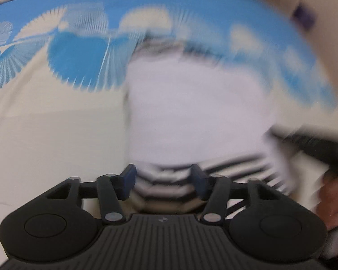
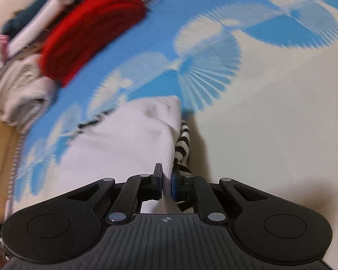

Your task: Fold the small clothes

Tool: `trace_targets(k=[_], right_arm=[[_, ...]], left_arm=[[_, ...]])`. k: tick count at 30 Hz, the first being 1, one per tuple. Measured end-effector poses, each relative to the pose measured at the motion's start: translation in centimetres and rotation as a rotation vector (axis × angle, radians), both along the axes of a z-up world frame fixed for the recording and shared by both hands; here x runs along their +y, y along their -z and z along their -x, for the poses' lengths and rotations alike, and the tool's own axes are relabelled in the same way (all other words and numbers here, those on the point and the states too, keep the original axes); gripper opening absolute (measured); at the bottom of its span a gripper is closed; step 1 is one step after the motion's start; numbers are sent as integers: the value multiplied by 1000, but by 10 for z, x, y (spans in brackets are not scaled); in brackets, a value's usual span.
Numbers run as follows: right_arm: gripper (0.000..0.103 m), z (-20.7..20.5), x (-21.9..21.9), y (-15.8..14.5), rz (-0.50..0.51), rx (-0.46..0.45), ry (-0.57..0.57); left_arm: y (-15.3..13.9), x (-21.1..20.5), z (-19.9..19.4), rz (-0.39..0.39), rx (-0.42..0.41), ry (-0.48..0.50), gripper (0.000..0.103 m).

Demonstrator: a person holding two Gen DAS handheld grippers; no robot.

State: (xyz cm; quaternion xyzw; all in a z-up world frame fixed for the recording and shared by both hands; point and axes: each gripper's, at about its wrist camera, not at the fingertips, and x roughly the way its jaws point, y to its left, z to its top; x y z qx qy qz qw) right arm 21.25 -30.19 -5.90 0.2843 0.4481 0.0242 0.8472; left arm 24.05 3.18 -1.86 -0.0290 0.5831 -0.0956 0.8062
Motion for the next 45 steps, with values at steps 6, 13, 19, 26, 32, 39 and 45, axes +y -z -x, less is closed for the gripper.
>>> trace_targets(k=[6,13,19,26,32,39,45], right_arm=[[18,15,-7,-11,-14,-24,10],[30,23,-7,-1,9,63,-202],[23,34,-31,-5,240,106,-95],[65,90,-35,-95,367,-248,-104],[88,166,-17,-137,403,-433,-131],[90,223,17,-110,427,-388,-173],[90,210,45,-101,548,-416,-230]], left_arm=[[-28,24,11,131,-58,-109,69],[-4,-9,25,-28,25,56,75],[-21,-8,47,-120,-67,57,78],[-98,-4,111,-196,-442,22,101],[-130,-12,204,-77,-622,-8,102],[-88,-48,261,-79,-549,-75,102],[-76,-56,239,-146,-536,-110,102]])
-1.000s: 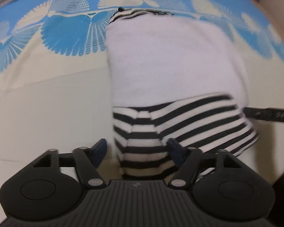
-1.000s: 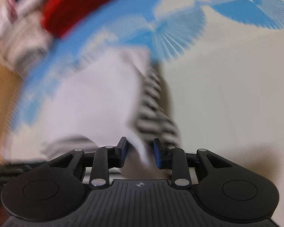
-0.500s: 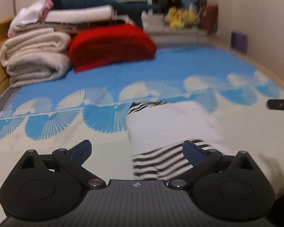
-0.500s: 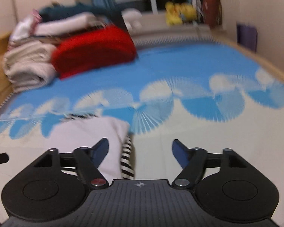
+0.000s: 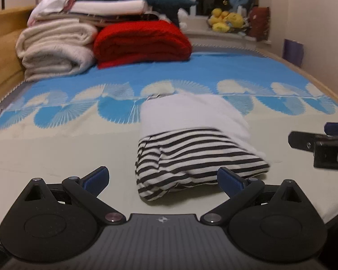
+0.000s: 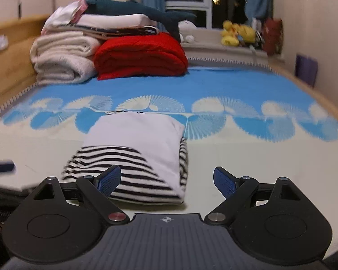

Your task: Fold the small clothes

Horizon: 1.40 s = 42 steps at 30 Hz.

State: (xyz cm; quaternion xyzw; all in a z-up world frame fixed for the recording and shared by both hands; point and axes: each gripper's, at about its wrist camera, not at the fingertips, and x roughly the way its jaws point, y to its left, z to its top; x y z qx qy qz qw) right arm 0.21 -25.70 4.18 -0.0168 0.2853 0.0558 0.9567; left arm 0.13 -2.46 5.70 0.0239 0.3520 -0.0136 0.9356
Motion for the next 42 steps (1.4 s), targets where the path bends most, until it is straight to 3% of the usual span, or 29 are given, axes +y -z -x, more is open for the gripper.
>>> trace_targets(k=[5,42], right_arm=[[90,-9,3,10,-40,62,10],[90,-14,26,19,-16,104,-51]], left_arm=[[12,12,-13,77,96,-51,102],[16,9,-16,87,101,-72,102]])
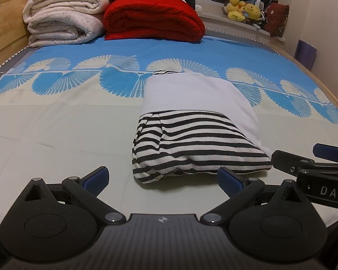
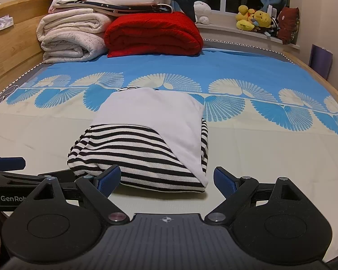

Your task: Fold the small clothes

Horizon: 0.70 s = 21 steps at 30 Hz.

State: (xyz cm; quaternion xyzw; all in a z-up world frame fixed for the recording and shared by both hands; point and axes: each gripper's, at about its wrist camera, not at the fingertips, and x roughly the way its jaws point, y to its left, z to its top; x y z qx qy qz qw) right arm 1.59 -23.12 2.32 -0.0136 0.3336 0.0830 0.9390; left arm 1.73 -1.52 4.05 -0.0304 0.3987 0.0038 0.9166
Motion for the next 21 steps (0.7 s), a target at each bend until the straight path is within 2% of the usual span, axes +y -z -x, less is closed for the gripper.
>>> trace_targets(k=[21], right_arm=[[90,-1,1,-1,-2,3,5]], left_arm=[[1,-1,-2,6,3,0,102]])
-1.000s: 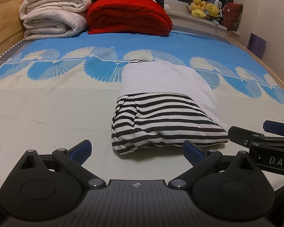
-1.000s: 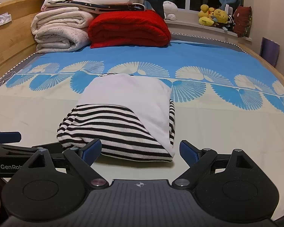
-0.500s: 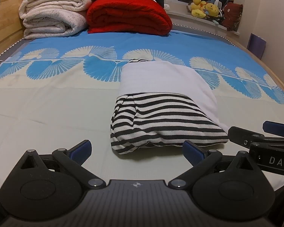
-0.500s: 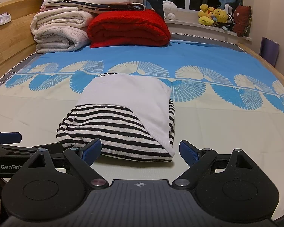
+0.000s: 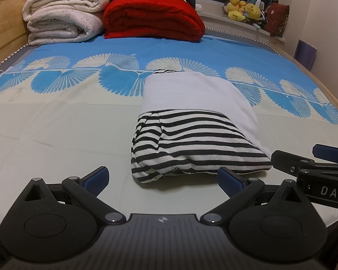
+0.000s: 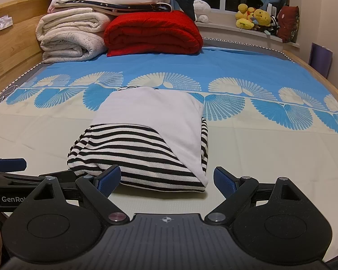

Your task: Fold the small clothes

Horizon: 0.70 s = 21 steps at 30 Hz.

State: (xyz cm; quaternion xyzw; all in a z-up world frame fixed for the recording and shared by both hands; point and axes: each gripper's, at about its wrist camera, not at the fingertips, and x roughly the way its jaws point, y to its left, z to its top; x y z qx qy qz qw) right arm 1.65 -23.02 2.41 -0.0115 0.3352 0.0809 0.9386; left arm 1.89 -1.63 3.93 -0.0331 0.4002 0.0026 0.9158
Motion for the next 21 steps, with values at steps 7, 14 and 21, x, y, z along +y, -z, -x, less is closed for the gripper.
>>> trace_targets(k=[7,14,21], right_arm=[[90,0,0,0,-1,1,-1],[90,0,0,0,0,2,1],[90,0,0,0,0,3,0]], left_arm=[[0,0,0,2,1,-1,102],[1,-1,0,4,2,-2,102],[1,0,0,4,2,-2,102]])
